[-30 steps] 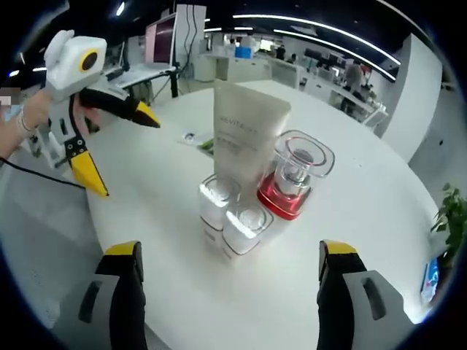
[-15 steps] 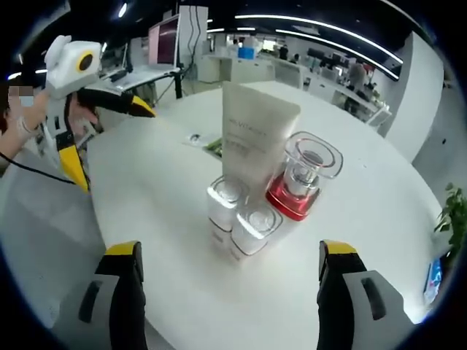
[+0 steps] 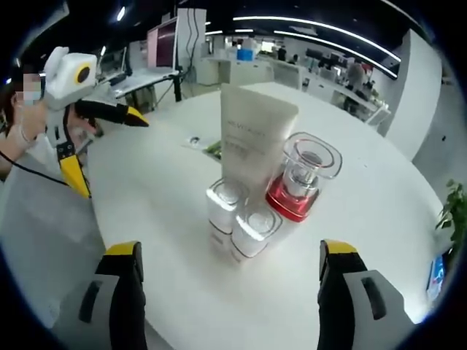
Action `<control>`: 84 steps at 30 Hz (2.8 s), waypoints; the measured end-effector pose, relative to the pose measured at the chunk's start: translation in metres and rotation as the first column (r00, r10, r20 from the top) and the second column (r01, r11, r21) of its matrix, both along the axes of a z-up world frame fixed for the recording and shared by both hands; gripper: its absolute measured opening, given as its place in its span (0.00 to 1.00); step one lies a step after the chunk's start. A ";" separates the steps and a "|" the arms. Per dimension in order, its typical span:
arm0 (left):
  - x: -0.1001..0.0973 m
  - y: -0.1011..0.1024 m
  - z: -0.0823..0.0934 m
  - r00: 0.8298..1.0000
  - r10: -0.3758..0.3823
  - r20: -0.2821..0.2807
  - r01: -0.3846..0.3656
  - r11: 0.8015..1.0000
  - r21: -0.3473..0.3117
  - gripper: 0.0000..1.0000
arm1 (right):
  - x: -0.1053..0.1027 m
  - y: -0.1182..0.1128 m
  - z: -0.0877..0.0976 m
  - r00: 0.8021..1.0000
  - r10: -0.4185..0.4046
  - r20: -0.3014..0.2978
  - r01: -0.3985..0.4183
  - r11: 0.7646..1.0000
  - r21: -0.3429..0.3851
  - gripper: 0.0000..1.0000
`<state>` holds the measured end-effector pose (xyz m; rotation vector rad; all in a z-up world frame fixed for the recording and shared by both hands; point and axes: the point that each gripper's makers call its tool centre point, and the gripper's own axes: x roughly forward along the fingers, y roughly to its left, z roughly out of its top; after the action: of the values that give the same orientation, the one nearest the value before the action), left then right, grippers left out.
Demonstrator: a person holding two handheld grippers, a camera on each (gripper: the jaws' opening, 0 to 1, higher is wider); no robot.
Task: Arrange the skincare products in the storage area until every visible bottle or jar stands upright without overlapping.
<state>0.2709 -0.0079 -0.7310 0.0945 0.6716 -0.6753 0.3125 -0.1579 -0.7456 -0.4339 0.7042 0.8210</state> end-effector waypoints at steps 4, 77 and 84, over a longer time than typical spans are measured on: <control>0.003 0.007 -0.001 1.000 0.006 0.004 -0.006 1.000 0.013 0.99 | 0.000 0.000 0.001 1.000 -0.009 0.001 0.009 1.000 0.008 1.00; 0.005 0.025 -0.015 0.999 0.032 0.001 -0.032 0.995 0.090 0.99 | -0.007 0.010 0.020 0.997 -0.050 0.065 0.045 0.996 0.081 1.00; 0.003 0.025 -0.015 0.999 0.038 0.003 -0.038 0.996 0.087 0.99 | -0.006 0.011 0.020 0.997 -0.051 0.063 0.045 0.995 0.085 1.00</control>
<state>0.2738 0.0175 -0.7462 0.1622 0.6994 -0.6097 0.3062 -0.1473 -0.7254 -0.3657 0.6153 0.7845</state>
